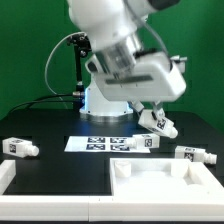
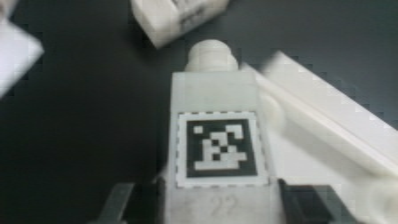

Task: Assemble one leg

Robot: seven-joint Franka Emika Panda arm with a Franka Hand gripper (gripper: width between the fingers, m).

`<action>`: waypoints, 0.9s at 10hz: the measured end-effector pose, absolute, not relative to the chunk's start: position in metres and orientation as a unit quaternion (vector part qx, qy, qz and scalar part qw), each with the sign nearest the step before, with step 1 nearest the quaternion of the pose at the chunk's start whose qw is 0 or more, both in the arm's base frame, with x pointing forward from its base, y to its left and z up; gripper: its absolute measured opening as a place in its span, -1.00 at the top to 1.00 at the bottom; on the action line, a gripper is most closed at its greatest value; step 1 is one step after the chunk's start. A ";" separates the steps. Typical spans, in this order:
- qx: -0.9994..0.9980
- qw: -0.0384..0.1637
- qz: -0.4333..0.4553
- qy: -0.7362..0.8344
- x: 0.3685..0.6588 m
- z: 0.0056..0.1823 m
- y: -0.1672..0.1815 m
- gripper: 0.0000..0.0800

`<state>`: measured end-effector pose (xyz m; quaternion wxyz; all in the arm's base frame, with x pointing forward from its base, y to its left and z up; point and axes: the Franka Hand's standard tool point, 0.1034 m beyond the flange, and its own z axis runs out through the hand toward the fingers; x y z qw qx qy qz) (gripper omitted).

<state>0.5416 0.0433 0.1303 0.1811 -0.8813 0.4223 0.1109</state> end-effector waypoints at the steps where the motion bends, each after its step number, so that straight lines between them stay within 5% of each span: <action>1: -0.899 0.174 0.061 0.396 0.568 0.143 0.036 0.28; 6: -0.911 0.138 -0.077 0.380 0.587 0.148 0.056 0.28; 9: -0.942 0.096 -0.138 0.290 0.624 0.165 0.064 0.28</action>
Offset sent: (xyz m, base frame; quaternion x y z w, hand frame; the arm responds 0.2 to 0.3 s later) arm 0.0000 0.0000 0.0000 0.0000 0.1938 0.0000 0.9810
